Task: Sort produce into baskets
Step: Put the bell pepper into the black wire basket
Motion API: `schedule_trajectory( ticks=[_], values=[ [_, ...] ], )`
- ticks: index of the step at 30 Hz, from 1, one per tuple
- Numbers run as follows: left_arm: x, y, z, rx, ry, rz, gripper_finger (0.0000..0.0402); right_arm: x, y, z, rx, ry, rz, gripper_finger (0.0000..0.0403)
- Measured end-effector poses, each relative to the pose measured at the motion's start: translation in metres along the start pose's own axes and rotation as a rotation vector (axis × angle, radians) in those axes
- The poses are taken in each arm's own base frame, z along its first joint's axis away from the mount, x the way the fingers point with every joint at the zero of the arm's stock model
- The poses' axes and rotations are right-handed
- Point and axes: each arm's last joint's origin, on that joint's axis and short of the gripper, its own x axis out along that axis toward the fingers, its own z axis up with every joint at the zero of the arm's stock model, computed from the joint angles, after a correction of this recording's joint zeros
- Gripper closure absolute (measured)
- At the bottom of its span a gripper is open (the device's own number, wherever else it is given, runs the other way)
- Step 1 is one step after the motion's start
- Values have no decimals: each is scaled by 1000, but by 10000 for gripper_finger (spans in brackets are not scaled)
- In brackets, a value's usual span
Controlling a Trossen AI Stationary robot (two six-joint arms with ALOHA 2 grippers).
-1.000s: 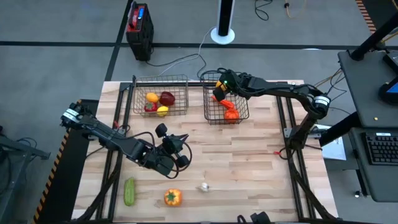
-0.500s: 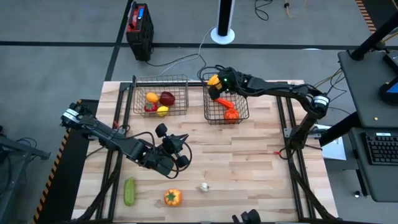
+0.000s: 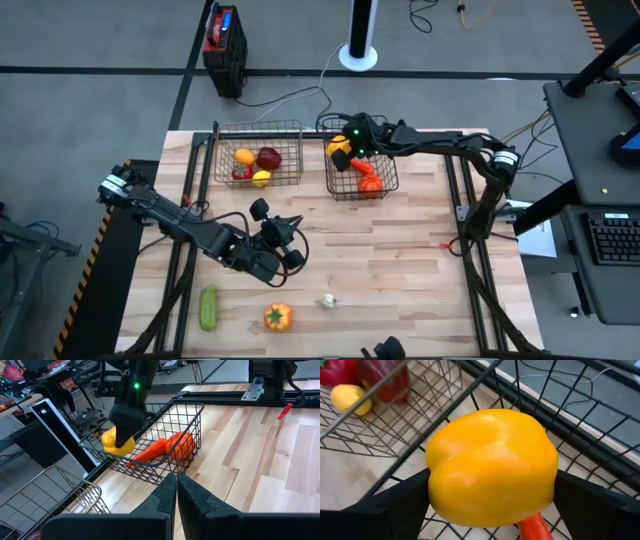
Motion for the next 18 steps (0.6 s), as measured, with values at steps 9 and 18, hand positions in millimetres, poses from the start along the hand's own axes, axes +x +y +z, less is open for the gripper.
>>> schedule_trajectory(
  ticks=[9, 18],
  values=[
    [0, 0, 0, 1, 1, 0, 402, -5, -4, -1, -51, 3, -131, 34],
    [0, -1, -2, -9, 9, -23, 402, -12, -10, -1, 33, -21, -275, 34]
  ],
)
